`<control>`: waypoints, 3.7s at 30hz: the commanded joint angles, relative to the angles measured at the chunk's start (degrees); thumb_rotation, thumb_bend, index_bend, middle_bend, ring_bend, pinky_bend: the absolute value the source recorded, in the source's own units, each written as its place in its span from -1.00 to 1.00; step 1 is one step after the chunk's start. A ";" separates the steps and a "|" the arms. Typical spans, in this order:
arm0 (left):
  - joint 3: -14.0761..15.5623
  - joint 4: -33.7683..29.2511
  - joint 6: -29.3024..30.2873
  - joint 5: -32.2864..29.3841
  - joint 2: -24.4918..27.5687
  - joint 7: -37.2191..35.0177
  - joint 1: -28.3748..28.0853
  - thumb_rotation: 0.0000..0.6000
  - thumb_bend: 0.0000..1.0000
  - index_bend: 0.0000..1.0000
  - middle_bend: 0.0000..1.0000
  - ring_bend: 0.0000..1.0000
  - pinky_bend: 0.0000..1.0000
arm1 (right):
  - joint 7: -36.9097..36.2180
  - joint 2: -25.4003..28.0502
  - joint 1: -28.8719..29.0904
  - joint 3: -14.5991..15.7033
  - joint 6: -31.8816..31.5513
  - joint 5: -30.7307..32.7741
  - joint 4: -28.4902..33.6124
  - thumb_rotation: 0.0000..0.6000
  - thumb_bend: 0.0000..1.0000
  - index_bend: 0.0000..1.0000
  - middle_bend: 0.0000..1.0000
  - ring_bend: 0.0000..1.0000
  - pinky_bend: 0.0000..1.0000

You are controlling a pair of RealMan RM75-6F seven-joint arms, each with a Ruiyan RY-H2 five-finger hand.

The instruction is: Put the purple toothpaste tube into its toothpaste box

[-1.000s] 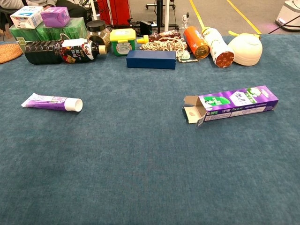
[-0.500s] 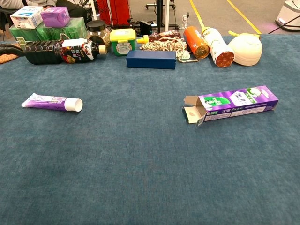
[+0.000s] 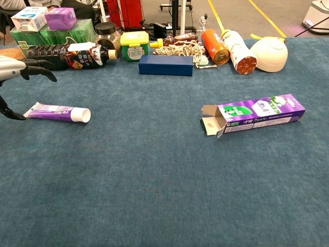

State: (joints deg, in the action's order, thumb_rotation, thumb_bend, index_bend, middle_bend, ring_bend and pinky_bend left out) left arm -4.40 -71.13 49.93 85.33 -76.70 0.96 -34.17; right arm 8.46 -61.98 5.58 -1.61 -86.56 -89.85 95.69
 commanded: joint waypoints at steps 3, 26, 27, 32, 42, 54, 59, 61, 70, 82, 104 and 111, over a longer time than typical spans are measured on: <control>-0.83 -0.10 -1.60 -3.00 -1.69 2.47 -0.87 1.00 -0.74 -0.59 -0.95 -0.99 -0.56 | -0.33 0.18 -0.12 0.01 -0.08 -0.19 0.14 1.00 -1.00 -0.96 -0.99 -0.92 -0.88; -2.02 1.14 -6.74 -15.23 -5.69 12.08 -4.56 1.00 -0.64 -0.35 -0.72 -0.83 -0.38 | -4.35 1.69 -0.06 0.03 1.27 -0.33 0.84 1.00 -1.00 -0.96 -0.99 -0.92 -0.88; -1.95 1.26 -6.77 -15.44 -5.85 12.32 -4.60 1.00 -0.64 -0.35 -0.72 -0.83 -0.37 | -4.38 1.72 -0.08 0.03 1.24 -0.37 0.86 1.00 -1.00 -0.96 -0.99 -0.92 -0.88; -1.80 2.18 -6.58 -16.28 -7.18 12.97 -4.97 1.00 -0.62 -0.31 -0.69 -0.75 -0.32 | -5.06 1.98 -0.17 0.05 1.10 -0.64 0.93 1.00 -1.00 -0.96 -0.99 -0.92 -0.87; -1.51 2.91 -3.73 -15.99 -8.69 14.00 -4.77 1.00 -0.56 0.05 -0.31 -0.37 0.03 | -6.61 2.40 -0.16 -0.19 1.24 -0.42 0.69 1.00 -1.00 -0.95 -0.99 -0.91 -0.87; -1.02 1.04 -1.03 -14.50 -8.01 12.52 -4.07 1.00 -0.52 0.18 -0.14 -0.20 0.28 | -6.61 2.42 -0.25 0.03 1.34 -0.95 0.59 1.00 -1.00 -0.94 -0.98 -0.90 -0.86; -1.04 -0.41 0.09 -12.99 -5.89 8.60 -3.34 1.00 -0.51 0.22 -0.09 -0.14 0.37 | -6.45 2.07 0.29 0.24 2.12 -1.70 -0.20 1.00 -1.00 -0.92 -0.96 -0.90 -0.85; -1.07 -0.80 0.62 -12.52 -5.15 7.67 -3.09 1.00 -0.51 0.24 -0.07 -0.13 0.38 | -6.68 1.95 0.63 0.28 2.53 -2.02 -0.75 1.00 -1.00 -0.90 -0.95 -0.89 -0.82; -1.74 -5.21 4.47 -9.23 3.31 -2.05 -0.65 1.00 -0.50 0.25 -0.06 -0.12 0.39 | -6.37 4.29 9.63 0.09 13.43 -7.13 -2.82 1.00 -1.00 -0.81 -0.84 -0.82 -0.72; -2.27 -11.97 8.85 -5.55 12.39 -8.05 1.26 1.00 -0.49 0.27 -0.05 -0.11 0.39 | -4.70 1.27 20.53 -1.54 31.85 -1.32 -3.28 1.00 -1.00 -0.79 -0.82 -0.79 -0.64; -3.17 -10.84 8.91 -6.26 16.13 -14.05 2.20 1.00 -0.49 0.27 -0.05 -0.11 0.39 | 4.99 -15.84 31.14 -7.07 41.35 12.84 -15.86 1.00 -1.00 -0.64 -0.67 -0.63 -0.45; -2.77 -8.13 8.48 -5.93 14.84 -15.51 2.25 1.00 -0.49 0.27 -0.05 -0.11 0.39 | 9.42 -20.05 32.32 -7.35 41.49 18.49 -17.64 1.00 -1.00 -0.60 -0.56 -0.54 -0.40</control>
State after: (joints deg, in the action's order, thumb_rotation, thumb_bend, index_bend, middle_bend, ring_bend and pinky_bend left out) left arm -7.20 -79.47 58.46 79.38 -61.71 -14.37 -31.94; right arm 17.27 -81.44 37.59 -8.87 -45.04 -72.04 78.33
